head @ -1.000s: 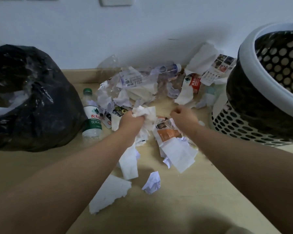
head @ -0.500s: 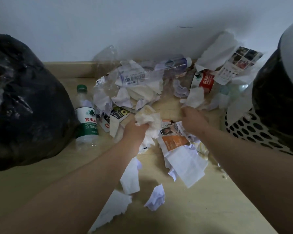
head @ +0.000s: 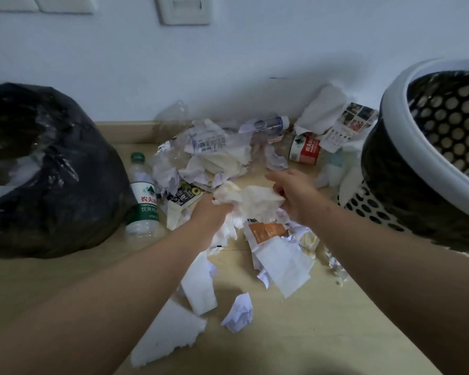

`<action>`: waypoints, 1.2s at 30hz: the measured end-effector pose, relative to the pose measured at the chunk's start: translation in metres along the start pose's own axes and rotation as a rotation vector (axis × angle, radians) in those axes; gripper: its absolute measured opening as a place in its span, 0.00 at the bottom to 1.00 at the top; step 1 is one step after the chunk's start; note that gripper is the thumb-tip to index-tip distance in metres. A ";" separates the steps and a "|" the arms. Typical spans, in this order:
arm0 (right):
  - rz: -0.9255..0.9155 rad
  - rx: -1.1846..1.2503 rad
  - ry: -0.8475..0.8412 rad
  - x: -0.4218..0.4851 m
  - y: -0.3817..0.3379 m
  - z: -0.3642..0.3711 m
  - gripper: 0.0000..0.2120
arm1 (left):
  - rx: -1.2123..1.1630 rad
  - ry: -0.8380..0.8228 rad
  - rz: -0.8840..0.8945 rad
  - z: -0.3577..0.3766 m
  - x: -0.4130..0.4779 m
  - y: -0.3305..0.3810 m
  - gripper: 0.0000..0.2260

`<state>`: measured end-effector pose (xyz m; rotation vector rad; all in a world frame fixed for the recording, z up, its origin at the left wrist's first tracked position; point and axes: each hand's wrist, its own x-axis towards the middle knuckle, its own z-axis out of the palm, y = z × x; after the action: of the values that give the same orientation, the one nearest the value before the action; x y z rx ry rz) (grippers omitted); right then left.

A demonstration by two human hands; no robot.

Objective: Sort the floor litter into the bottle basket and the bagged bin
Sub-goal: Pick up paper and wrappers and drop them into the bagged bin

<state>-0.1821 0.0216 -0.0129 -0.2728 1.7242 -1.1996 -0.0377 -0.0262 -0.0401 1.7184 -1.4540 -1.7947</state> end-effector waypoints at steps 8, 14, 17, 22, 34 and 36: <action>-0.085 -0.019 -0.222 -0.036 -0.012 0.019 0.07 | -0.131 -0.121 0.035 0.005 -0.030 0.036 0.15; -0.130 -0.065 -0.278 -0.050 -0.021 0.007 0.07 | -0.218 -0.171 0.052 -0.001 -0.046 0.062 0.12; -0.216 -0.065 -0.240 -0.051 -0.030 0.010 0.06 | -0.089 -0.088 0.136 -0.002 -0.050 0.073 0.10; -0.260 0.173 -0.295 -0.058 -0.044 0.042 0.07 | -0.157 0.007 0.235 -0.023 -0.050 0.077 0.08; -0.322 -0.018 -0.278 -0.080 -0.058 0.131 0.11 | -0.306 0.390 0.356 -0.100 -0.052 0.076 0.06; -0.301 0.050 -0.318 -0.088 -0.061 0.147 0.11 | -0.343 0.520 0.393 -0.116 -0.052 0.078 0.06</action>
<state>-0.0393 -0.0386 0.0830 -0.6748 1.4068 -1.3308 0.0424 -0.0769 0.0749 1.4500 -1.0893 -1.1894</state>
